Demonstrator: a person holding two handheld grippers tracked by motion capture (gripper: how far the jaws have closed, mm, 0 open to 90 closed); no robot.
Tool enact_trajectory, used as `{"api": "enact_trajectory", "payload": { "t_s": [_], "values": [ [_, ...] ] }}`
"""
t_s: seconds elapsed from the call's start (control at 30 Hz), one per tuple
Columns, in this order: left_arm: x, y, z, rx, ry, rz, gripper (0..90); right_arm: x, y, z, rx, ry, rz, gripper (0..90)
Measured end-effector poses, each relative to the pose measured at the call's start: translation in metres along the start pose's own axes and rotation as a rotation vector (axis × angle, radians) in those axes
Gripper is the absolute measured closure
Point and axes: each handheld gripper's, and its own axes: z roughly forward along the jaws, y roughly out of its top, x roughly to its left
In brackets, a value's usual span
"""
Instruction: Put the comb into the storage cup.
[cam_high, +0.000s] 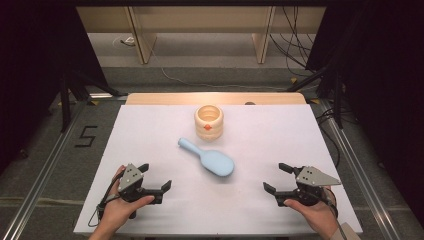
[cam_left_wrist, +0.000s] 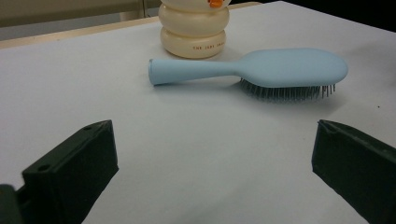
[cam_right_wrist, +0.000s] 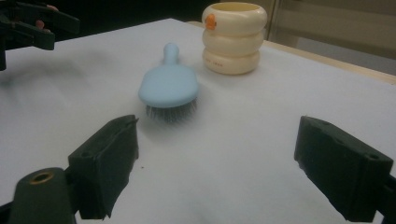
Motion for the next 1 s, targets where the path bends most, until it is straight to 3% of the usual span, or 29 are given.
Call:
{"api": "enact_trajectory", "payload": {
  "t_s": [0.27, 0.37, 0.5, 0.57, 0.73, 0.83, 0.93, 1.0],
  "values": [
    [-0.002, 0.009, 0.001, -0.017, -0.037, -0.006, 4.3, 0.0, 0.0, 0.0, -0.001, -0.004, 0.001, 14.6],
    [-0.001, 0.016, 0.003, -0.019, -0.048, -0.001, 14.5, 0.0, 0.001, -0.001, -0.002, -0.008, 0.001, 14.6],
    [0.001, 0.029, 0.013, -0.018, -0.069, -0.012, 38.2, 0.0, 0.001, 0.0, -0.002, -0.014, 0.007, 14.6],
    [0.002, 0.036, 0.02, -0.01, -0.045, -0.019, 54.9, -0.001, 0.001, 0.0, -0.002, -0.014, 0.007, 14.6],
    [0.002, 0.052, 0.045, 0.022, -0.02, 0.007, 80.1, -0.001, 0.0, 0.0, -0.002, -0.01, 0.006, 14.6],
    [0.005, 0.063, 0.064, 0.079, -0.017, -0.01, 89.5, -0.001, 0.0, 0.0, 0.0, -0.009, 0.006, 14.6],
    [0.009, 0.072, 0.085, 0.109, 0.004, -0.005, 89.7, -0.002, 0.0, 0.001, 0.001, -0.006, 0.009, 14.7],
    [0.01, 0.077, 0.099, 0.129, -0.006, -0.009, 89.7, -0.001, -0.001, 0.001, 0.002, -0.004, 0.008, 14.8]
  ]
}}
